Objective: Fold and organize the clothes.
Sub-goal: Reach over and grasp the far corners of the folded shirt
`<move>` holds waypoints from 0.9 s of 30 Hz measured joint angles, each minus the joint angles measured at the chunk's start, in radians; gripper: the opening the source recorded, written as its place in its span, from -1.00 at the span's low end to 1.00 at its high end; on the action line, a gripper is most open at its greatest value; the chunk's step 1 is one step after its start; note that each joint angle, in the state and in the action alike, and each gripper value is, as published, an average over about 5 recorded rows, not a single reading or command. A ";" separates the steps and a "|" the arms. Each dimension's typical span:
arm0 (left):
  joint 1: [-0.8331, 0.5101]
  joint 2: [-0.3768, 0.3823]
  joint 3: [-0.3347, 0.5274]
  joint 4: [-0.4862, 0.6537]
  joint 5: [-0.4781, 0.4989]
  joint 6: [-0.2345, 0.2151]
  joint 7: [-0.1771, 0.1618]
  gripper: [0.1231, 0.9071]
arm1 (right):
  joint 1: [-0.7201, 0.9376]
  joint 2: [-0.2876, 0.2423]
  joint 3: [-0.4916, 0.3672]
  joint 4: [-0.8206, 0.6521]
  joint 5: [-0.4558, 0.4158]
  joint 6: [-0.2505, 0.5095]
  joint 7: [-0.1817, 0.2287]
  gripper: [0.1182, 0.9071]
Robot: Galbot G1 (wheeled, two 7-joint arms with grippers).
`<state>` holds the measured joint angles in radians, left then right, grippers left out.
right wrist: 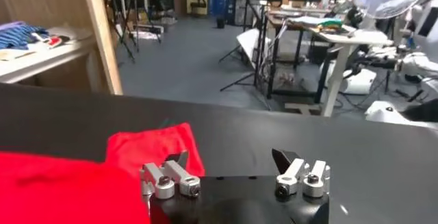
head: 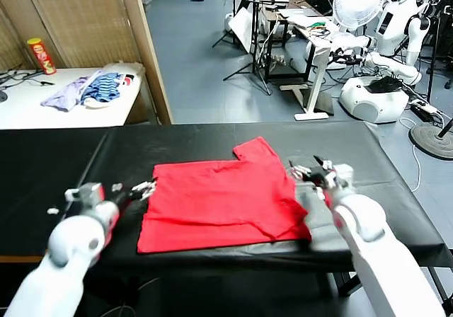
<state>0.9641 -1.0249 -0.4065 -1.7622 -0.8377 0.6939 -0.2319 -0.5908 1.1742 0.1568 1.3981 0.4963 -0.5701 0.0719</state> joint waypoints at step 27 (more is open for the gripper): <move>-0.219 -0.092 0.108 0.327 0.065 -0.028 0.076 -0.88 | 0.131 0.175 -0.028 -0.336 -0.059 0.063 -0.068 -0.94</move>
<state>0.7448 -1.1165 -0.2982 -1.4356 -0.7728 0.6656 -0.1561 -0.4598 1.3492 0.1287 1.0624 0.4369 -0.5073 0.0036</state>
